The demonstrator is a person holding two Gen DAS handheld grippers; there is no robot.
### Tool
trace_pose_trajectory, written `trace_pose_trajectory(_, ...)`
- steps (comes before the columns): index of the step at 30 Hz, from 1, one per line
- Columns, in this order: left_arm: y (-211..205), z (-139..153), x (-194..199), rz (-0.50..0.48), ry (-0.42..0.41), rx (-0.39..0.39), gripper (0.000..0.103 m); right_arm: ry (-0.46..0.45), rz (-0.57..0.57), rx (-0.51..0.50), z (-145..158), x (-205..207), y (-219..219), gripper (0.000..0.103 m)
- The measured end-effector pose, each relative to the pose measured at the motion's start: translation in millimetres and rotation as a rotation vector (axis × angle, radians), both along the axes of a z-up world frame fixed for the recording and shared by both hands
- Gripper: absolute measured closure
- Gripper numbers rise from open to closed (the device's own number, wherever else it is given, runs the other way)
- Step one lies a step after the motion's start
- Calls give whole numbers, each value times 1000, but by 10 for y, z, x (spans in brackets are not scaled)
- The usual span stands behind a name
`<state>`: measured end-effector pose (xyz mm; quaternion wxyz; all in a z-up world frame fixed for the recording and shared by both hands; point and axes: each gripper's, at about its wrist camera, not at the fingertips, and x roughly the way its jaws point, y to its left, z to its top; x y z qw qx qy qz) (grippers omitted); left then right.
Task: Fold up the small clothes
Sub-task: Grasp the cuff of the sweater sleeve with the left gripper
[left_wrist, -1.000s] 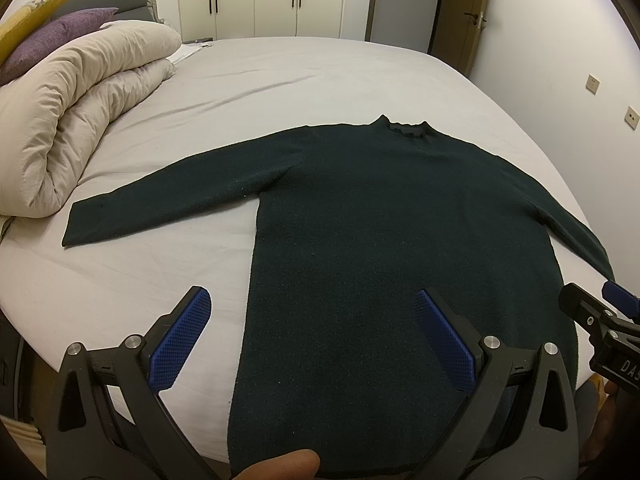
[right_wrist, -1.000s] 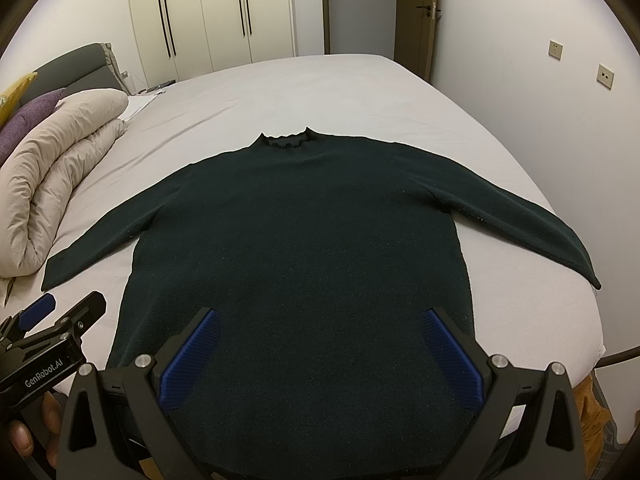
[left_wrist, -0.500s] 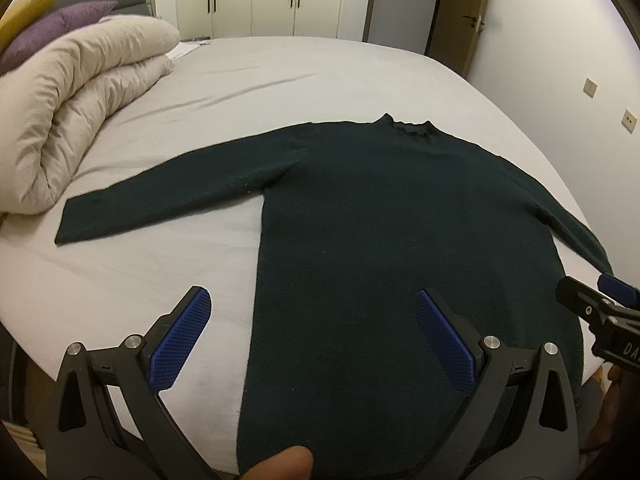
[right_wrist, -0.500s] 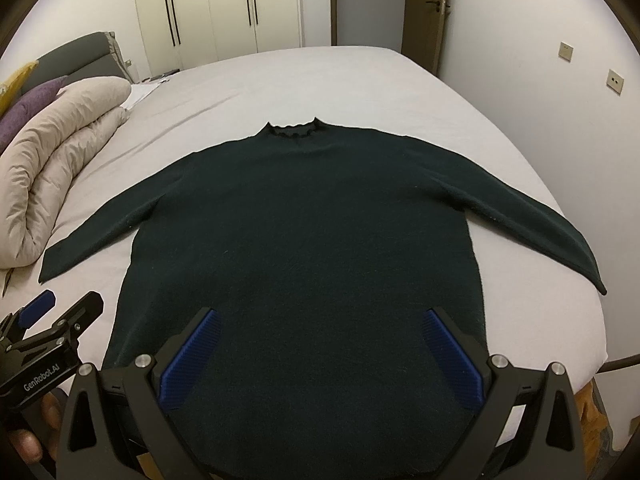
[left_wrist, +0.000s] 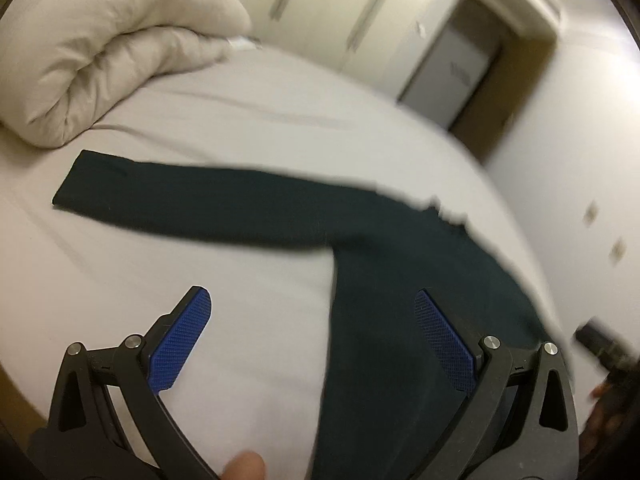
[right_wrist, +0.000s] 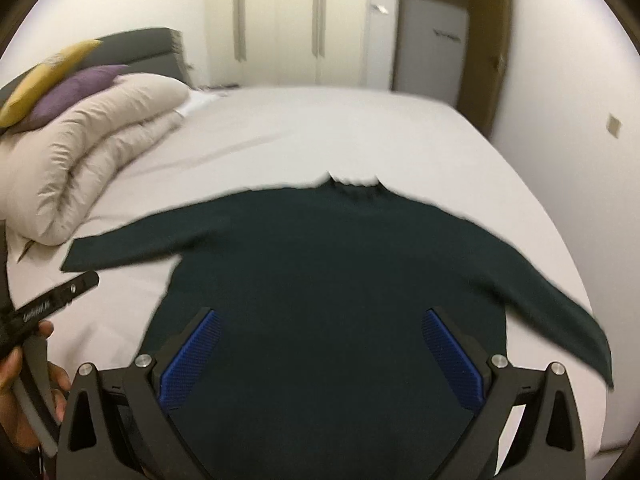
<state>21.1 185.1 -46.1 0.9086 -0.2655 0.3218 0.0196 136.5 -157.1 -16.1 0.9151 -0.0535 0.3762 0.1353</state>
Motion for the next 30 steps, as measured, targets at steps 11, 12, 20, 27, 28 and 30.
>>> trace_pose_trajectory(11,1216,-417,39,210,48,-252,0,154,-2,460,-204,436,-273,4)
trace_pose_trajectory(12,1331,-447,41,234,38,-253,0,78,-12,553,-160,382,-352,0)
trace_pose_trajectory(20,1980,-740,213,357,24,-338,0,365,-11,711,-561,730,-23,0)
trace_pose_trajectory(27,2247,-1008,343,464,-36,-493,1,162,45,724,-161,753,292,0)
trace_pose_trajectory(28,2292,-1020,350,473,-53,-507,2,104,106,700,-60,690,327,0)
trace_pose_trajectory(30,2374,-1064,365,484,-68,-536,4,80,197,665,9,689,493,0)
